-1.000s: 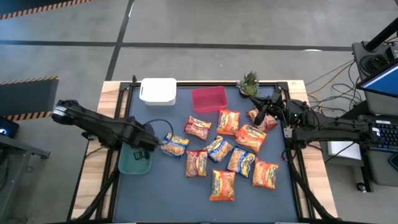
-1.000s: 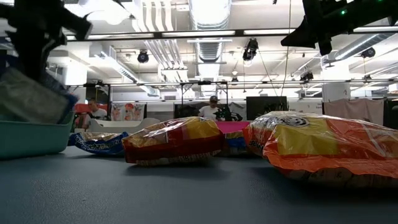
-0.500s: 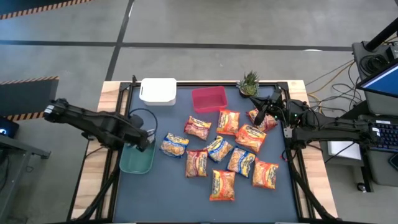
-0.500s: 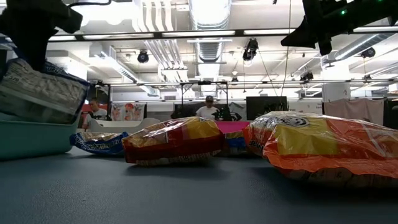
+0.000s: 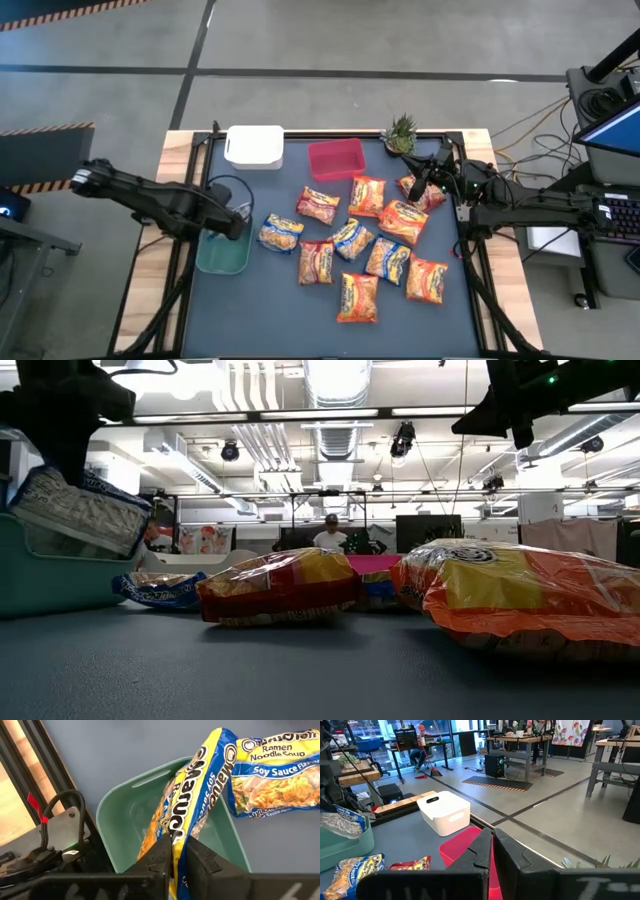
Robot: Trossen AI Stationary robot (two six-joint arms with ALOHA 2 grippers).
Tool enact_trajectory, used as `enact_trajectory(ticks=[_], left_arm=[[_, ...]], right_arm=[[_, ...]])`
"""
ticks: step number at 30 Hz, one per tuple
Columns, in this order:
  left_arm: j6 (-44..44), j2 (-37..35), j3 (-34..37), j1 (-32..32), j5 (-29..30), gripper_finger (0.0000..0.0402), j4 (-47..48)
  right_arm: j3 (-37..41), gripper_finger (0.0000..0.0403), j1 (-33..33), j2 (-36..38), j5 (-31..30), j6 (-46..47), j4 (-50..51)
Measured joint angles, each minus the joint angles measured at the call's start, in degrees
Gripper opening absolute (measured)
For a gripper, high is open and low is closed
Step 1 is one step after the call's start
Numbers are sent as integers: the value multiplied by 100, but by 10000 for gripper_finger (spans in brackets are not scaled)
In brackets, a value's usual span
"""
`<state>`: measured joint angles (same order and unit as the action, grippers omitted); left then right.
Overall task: Sort Maruchan noodles
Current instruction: Put the blue noodle pack into the green bin
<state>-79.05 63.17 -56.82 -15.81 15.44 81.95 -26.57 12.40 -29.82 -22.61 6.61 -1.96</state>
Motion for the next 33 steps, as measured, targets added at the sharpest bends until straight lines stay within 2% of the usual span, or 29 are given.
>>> enact_trajectory(ticks=[6, 10, 15, 26, 33], left_arm=[[49, 124, 22, 0, 11, 76, 121], [51, 237, 25, 0, 11, 91, 374], [373, 367, 26, 0, 11, 91, 245], [2127, 867, 27, -19, -319, 87, -1413], [2140, 1371, 153, -24, -107, 51, -1494]], right_arm=[[0, 9, 0, 0, 0, -6, -2], [0, 9, 0, 0, 0, -4, -2], [0, 9, 0, 0, 0, -7, -2], [0, 9, 0, 0, 0, -17, -2], [0, 9, 0, 0, 0, -6, -2]])
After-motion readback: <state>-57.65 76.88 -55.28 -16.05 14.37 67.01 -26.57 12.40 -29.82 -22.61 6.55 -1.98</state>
